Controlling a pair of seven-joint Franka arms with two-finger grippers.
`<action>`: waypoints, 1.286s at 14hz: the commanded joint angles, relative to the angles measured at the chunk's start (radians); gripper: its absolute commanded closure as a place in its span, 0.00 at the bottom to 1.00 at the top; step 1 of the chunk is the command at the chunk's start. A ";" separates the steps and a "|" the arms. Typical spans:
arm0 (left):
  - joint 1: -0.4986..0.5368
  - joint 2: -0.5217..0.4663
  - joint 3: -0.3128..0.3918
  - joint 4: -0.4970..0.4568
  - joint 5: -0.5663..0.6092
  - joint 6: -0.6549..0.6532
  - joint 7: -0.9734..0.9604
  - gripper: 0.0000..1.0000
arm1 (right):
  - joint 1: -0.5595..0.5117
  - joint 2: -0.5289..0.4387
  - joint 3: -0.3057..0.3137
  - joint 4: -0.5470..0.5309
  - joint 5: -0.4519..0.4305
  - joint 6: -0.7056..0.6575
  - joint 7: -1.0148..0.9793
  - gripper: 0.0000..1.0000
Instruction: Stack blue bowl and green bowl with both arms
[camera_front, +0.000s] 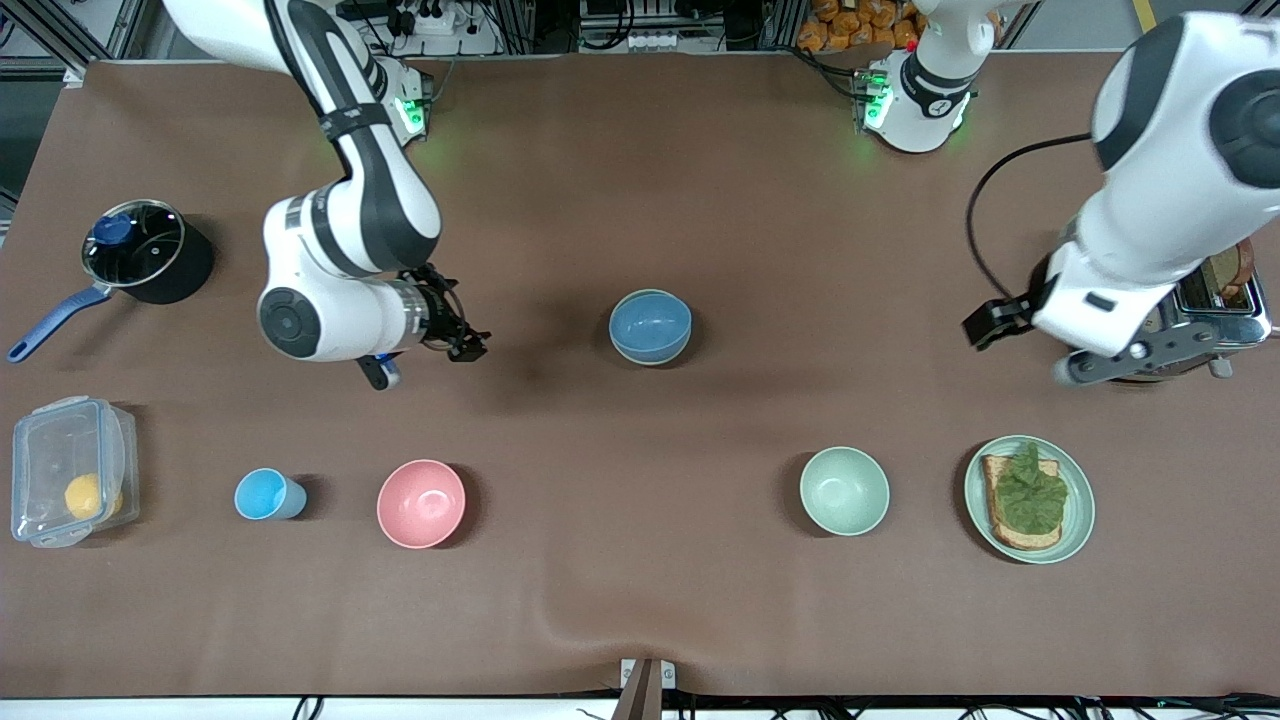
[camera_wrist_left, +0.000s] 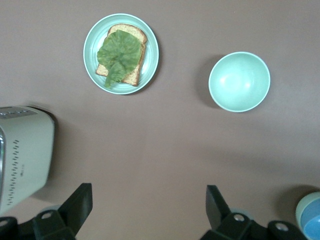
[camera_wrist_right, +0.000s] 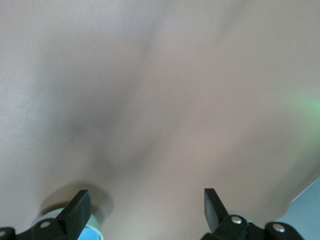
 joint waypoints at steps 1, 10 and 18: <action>-0.112 -0.098 0.166 -0.078 -0.069 -0.008 0.118 0.00 | -0.091 -0.028 -0.001 0.047 -0.040 -0.111 -0.106 0.00; -0.202 -0.217 0.335 -0.094 -0.172 -0.008 0.239 0.00 | -0.467 -0.145 0.097 0.102 -0.244 -0.265 -0.713 0.00; -0.250 -0.212 0.420 0.011 -0.168 -0.153 0.385 0.00 | -0.610 -0.347 0.318 0.113 -0.430 -0.181 -0.735 0.00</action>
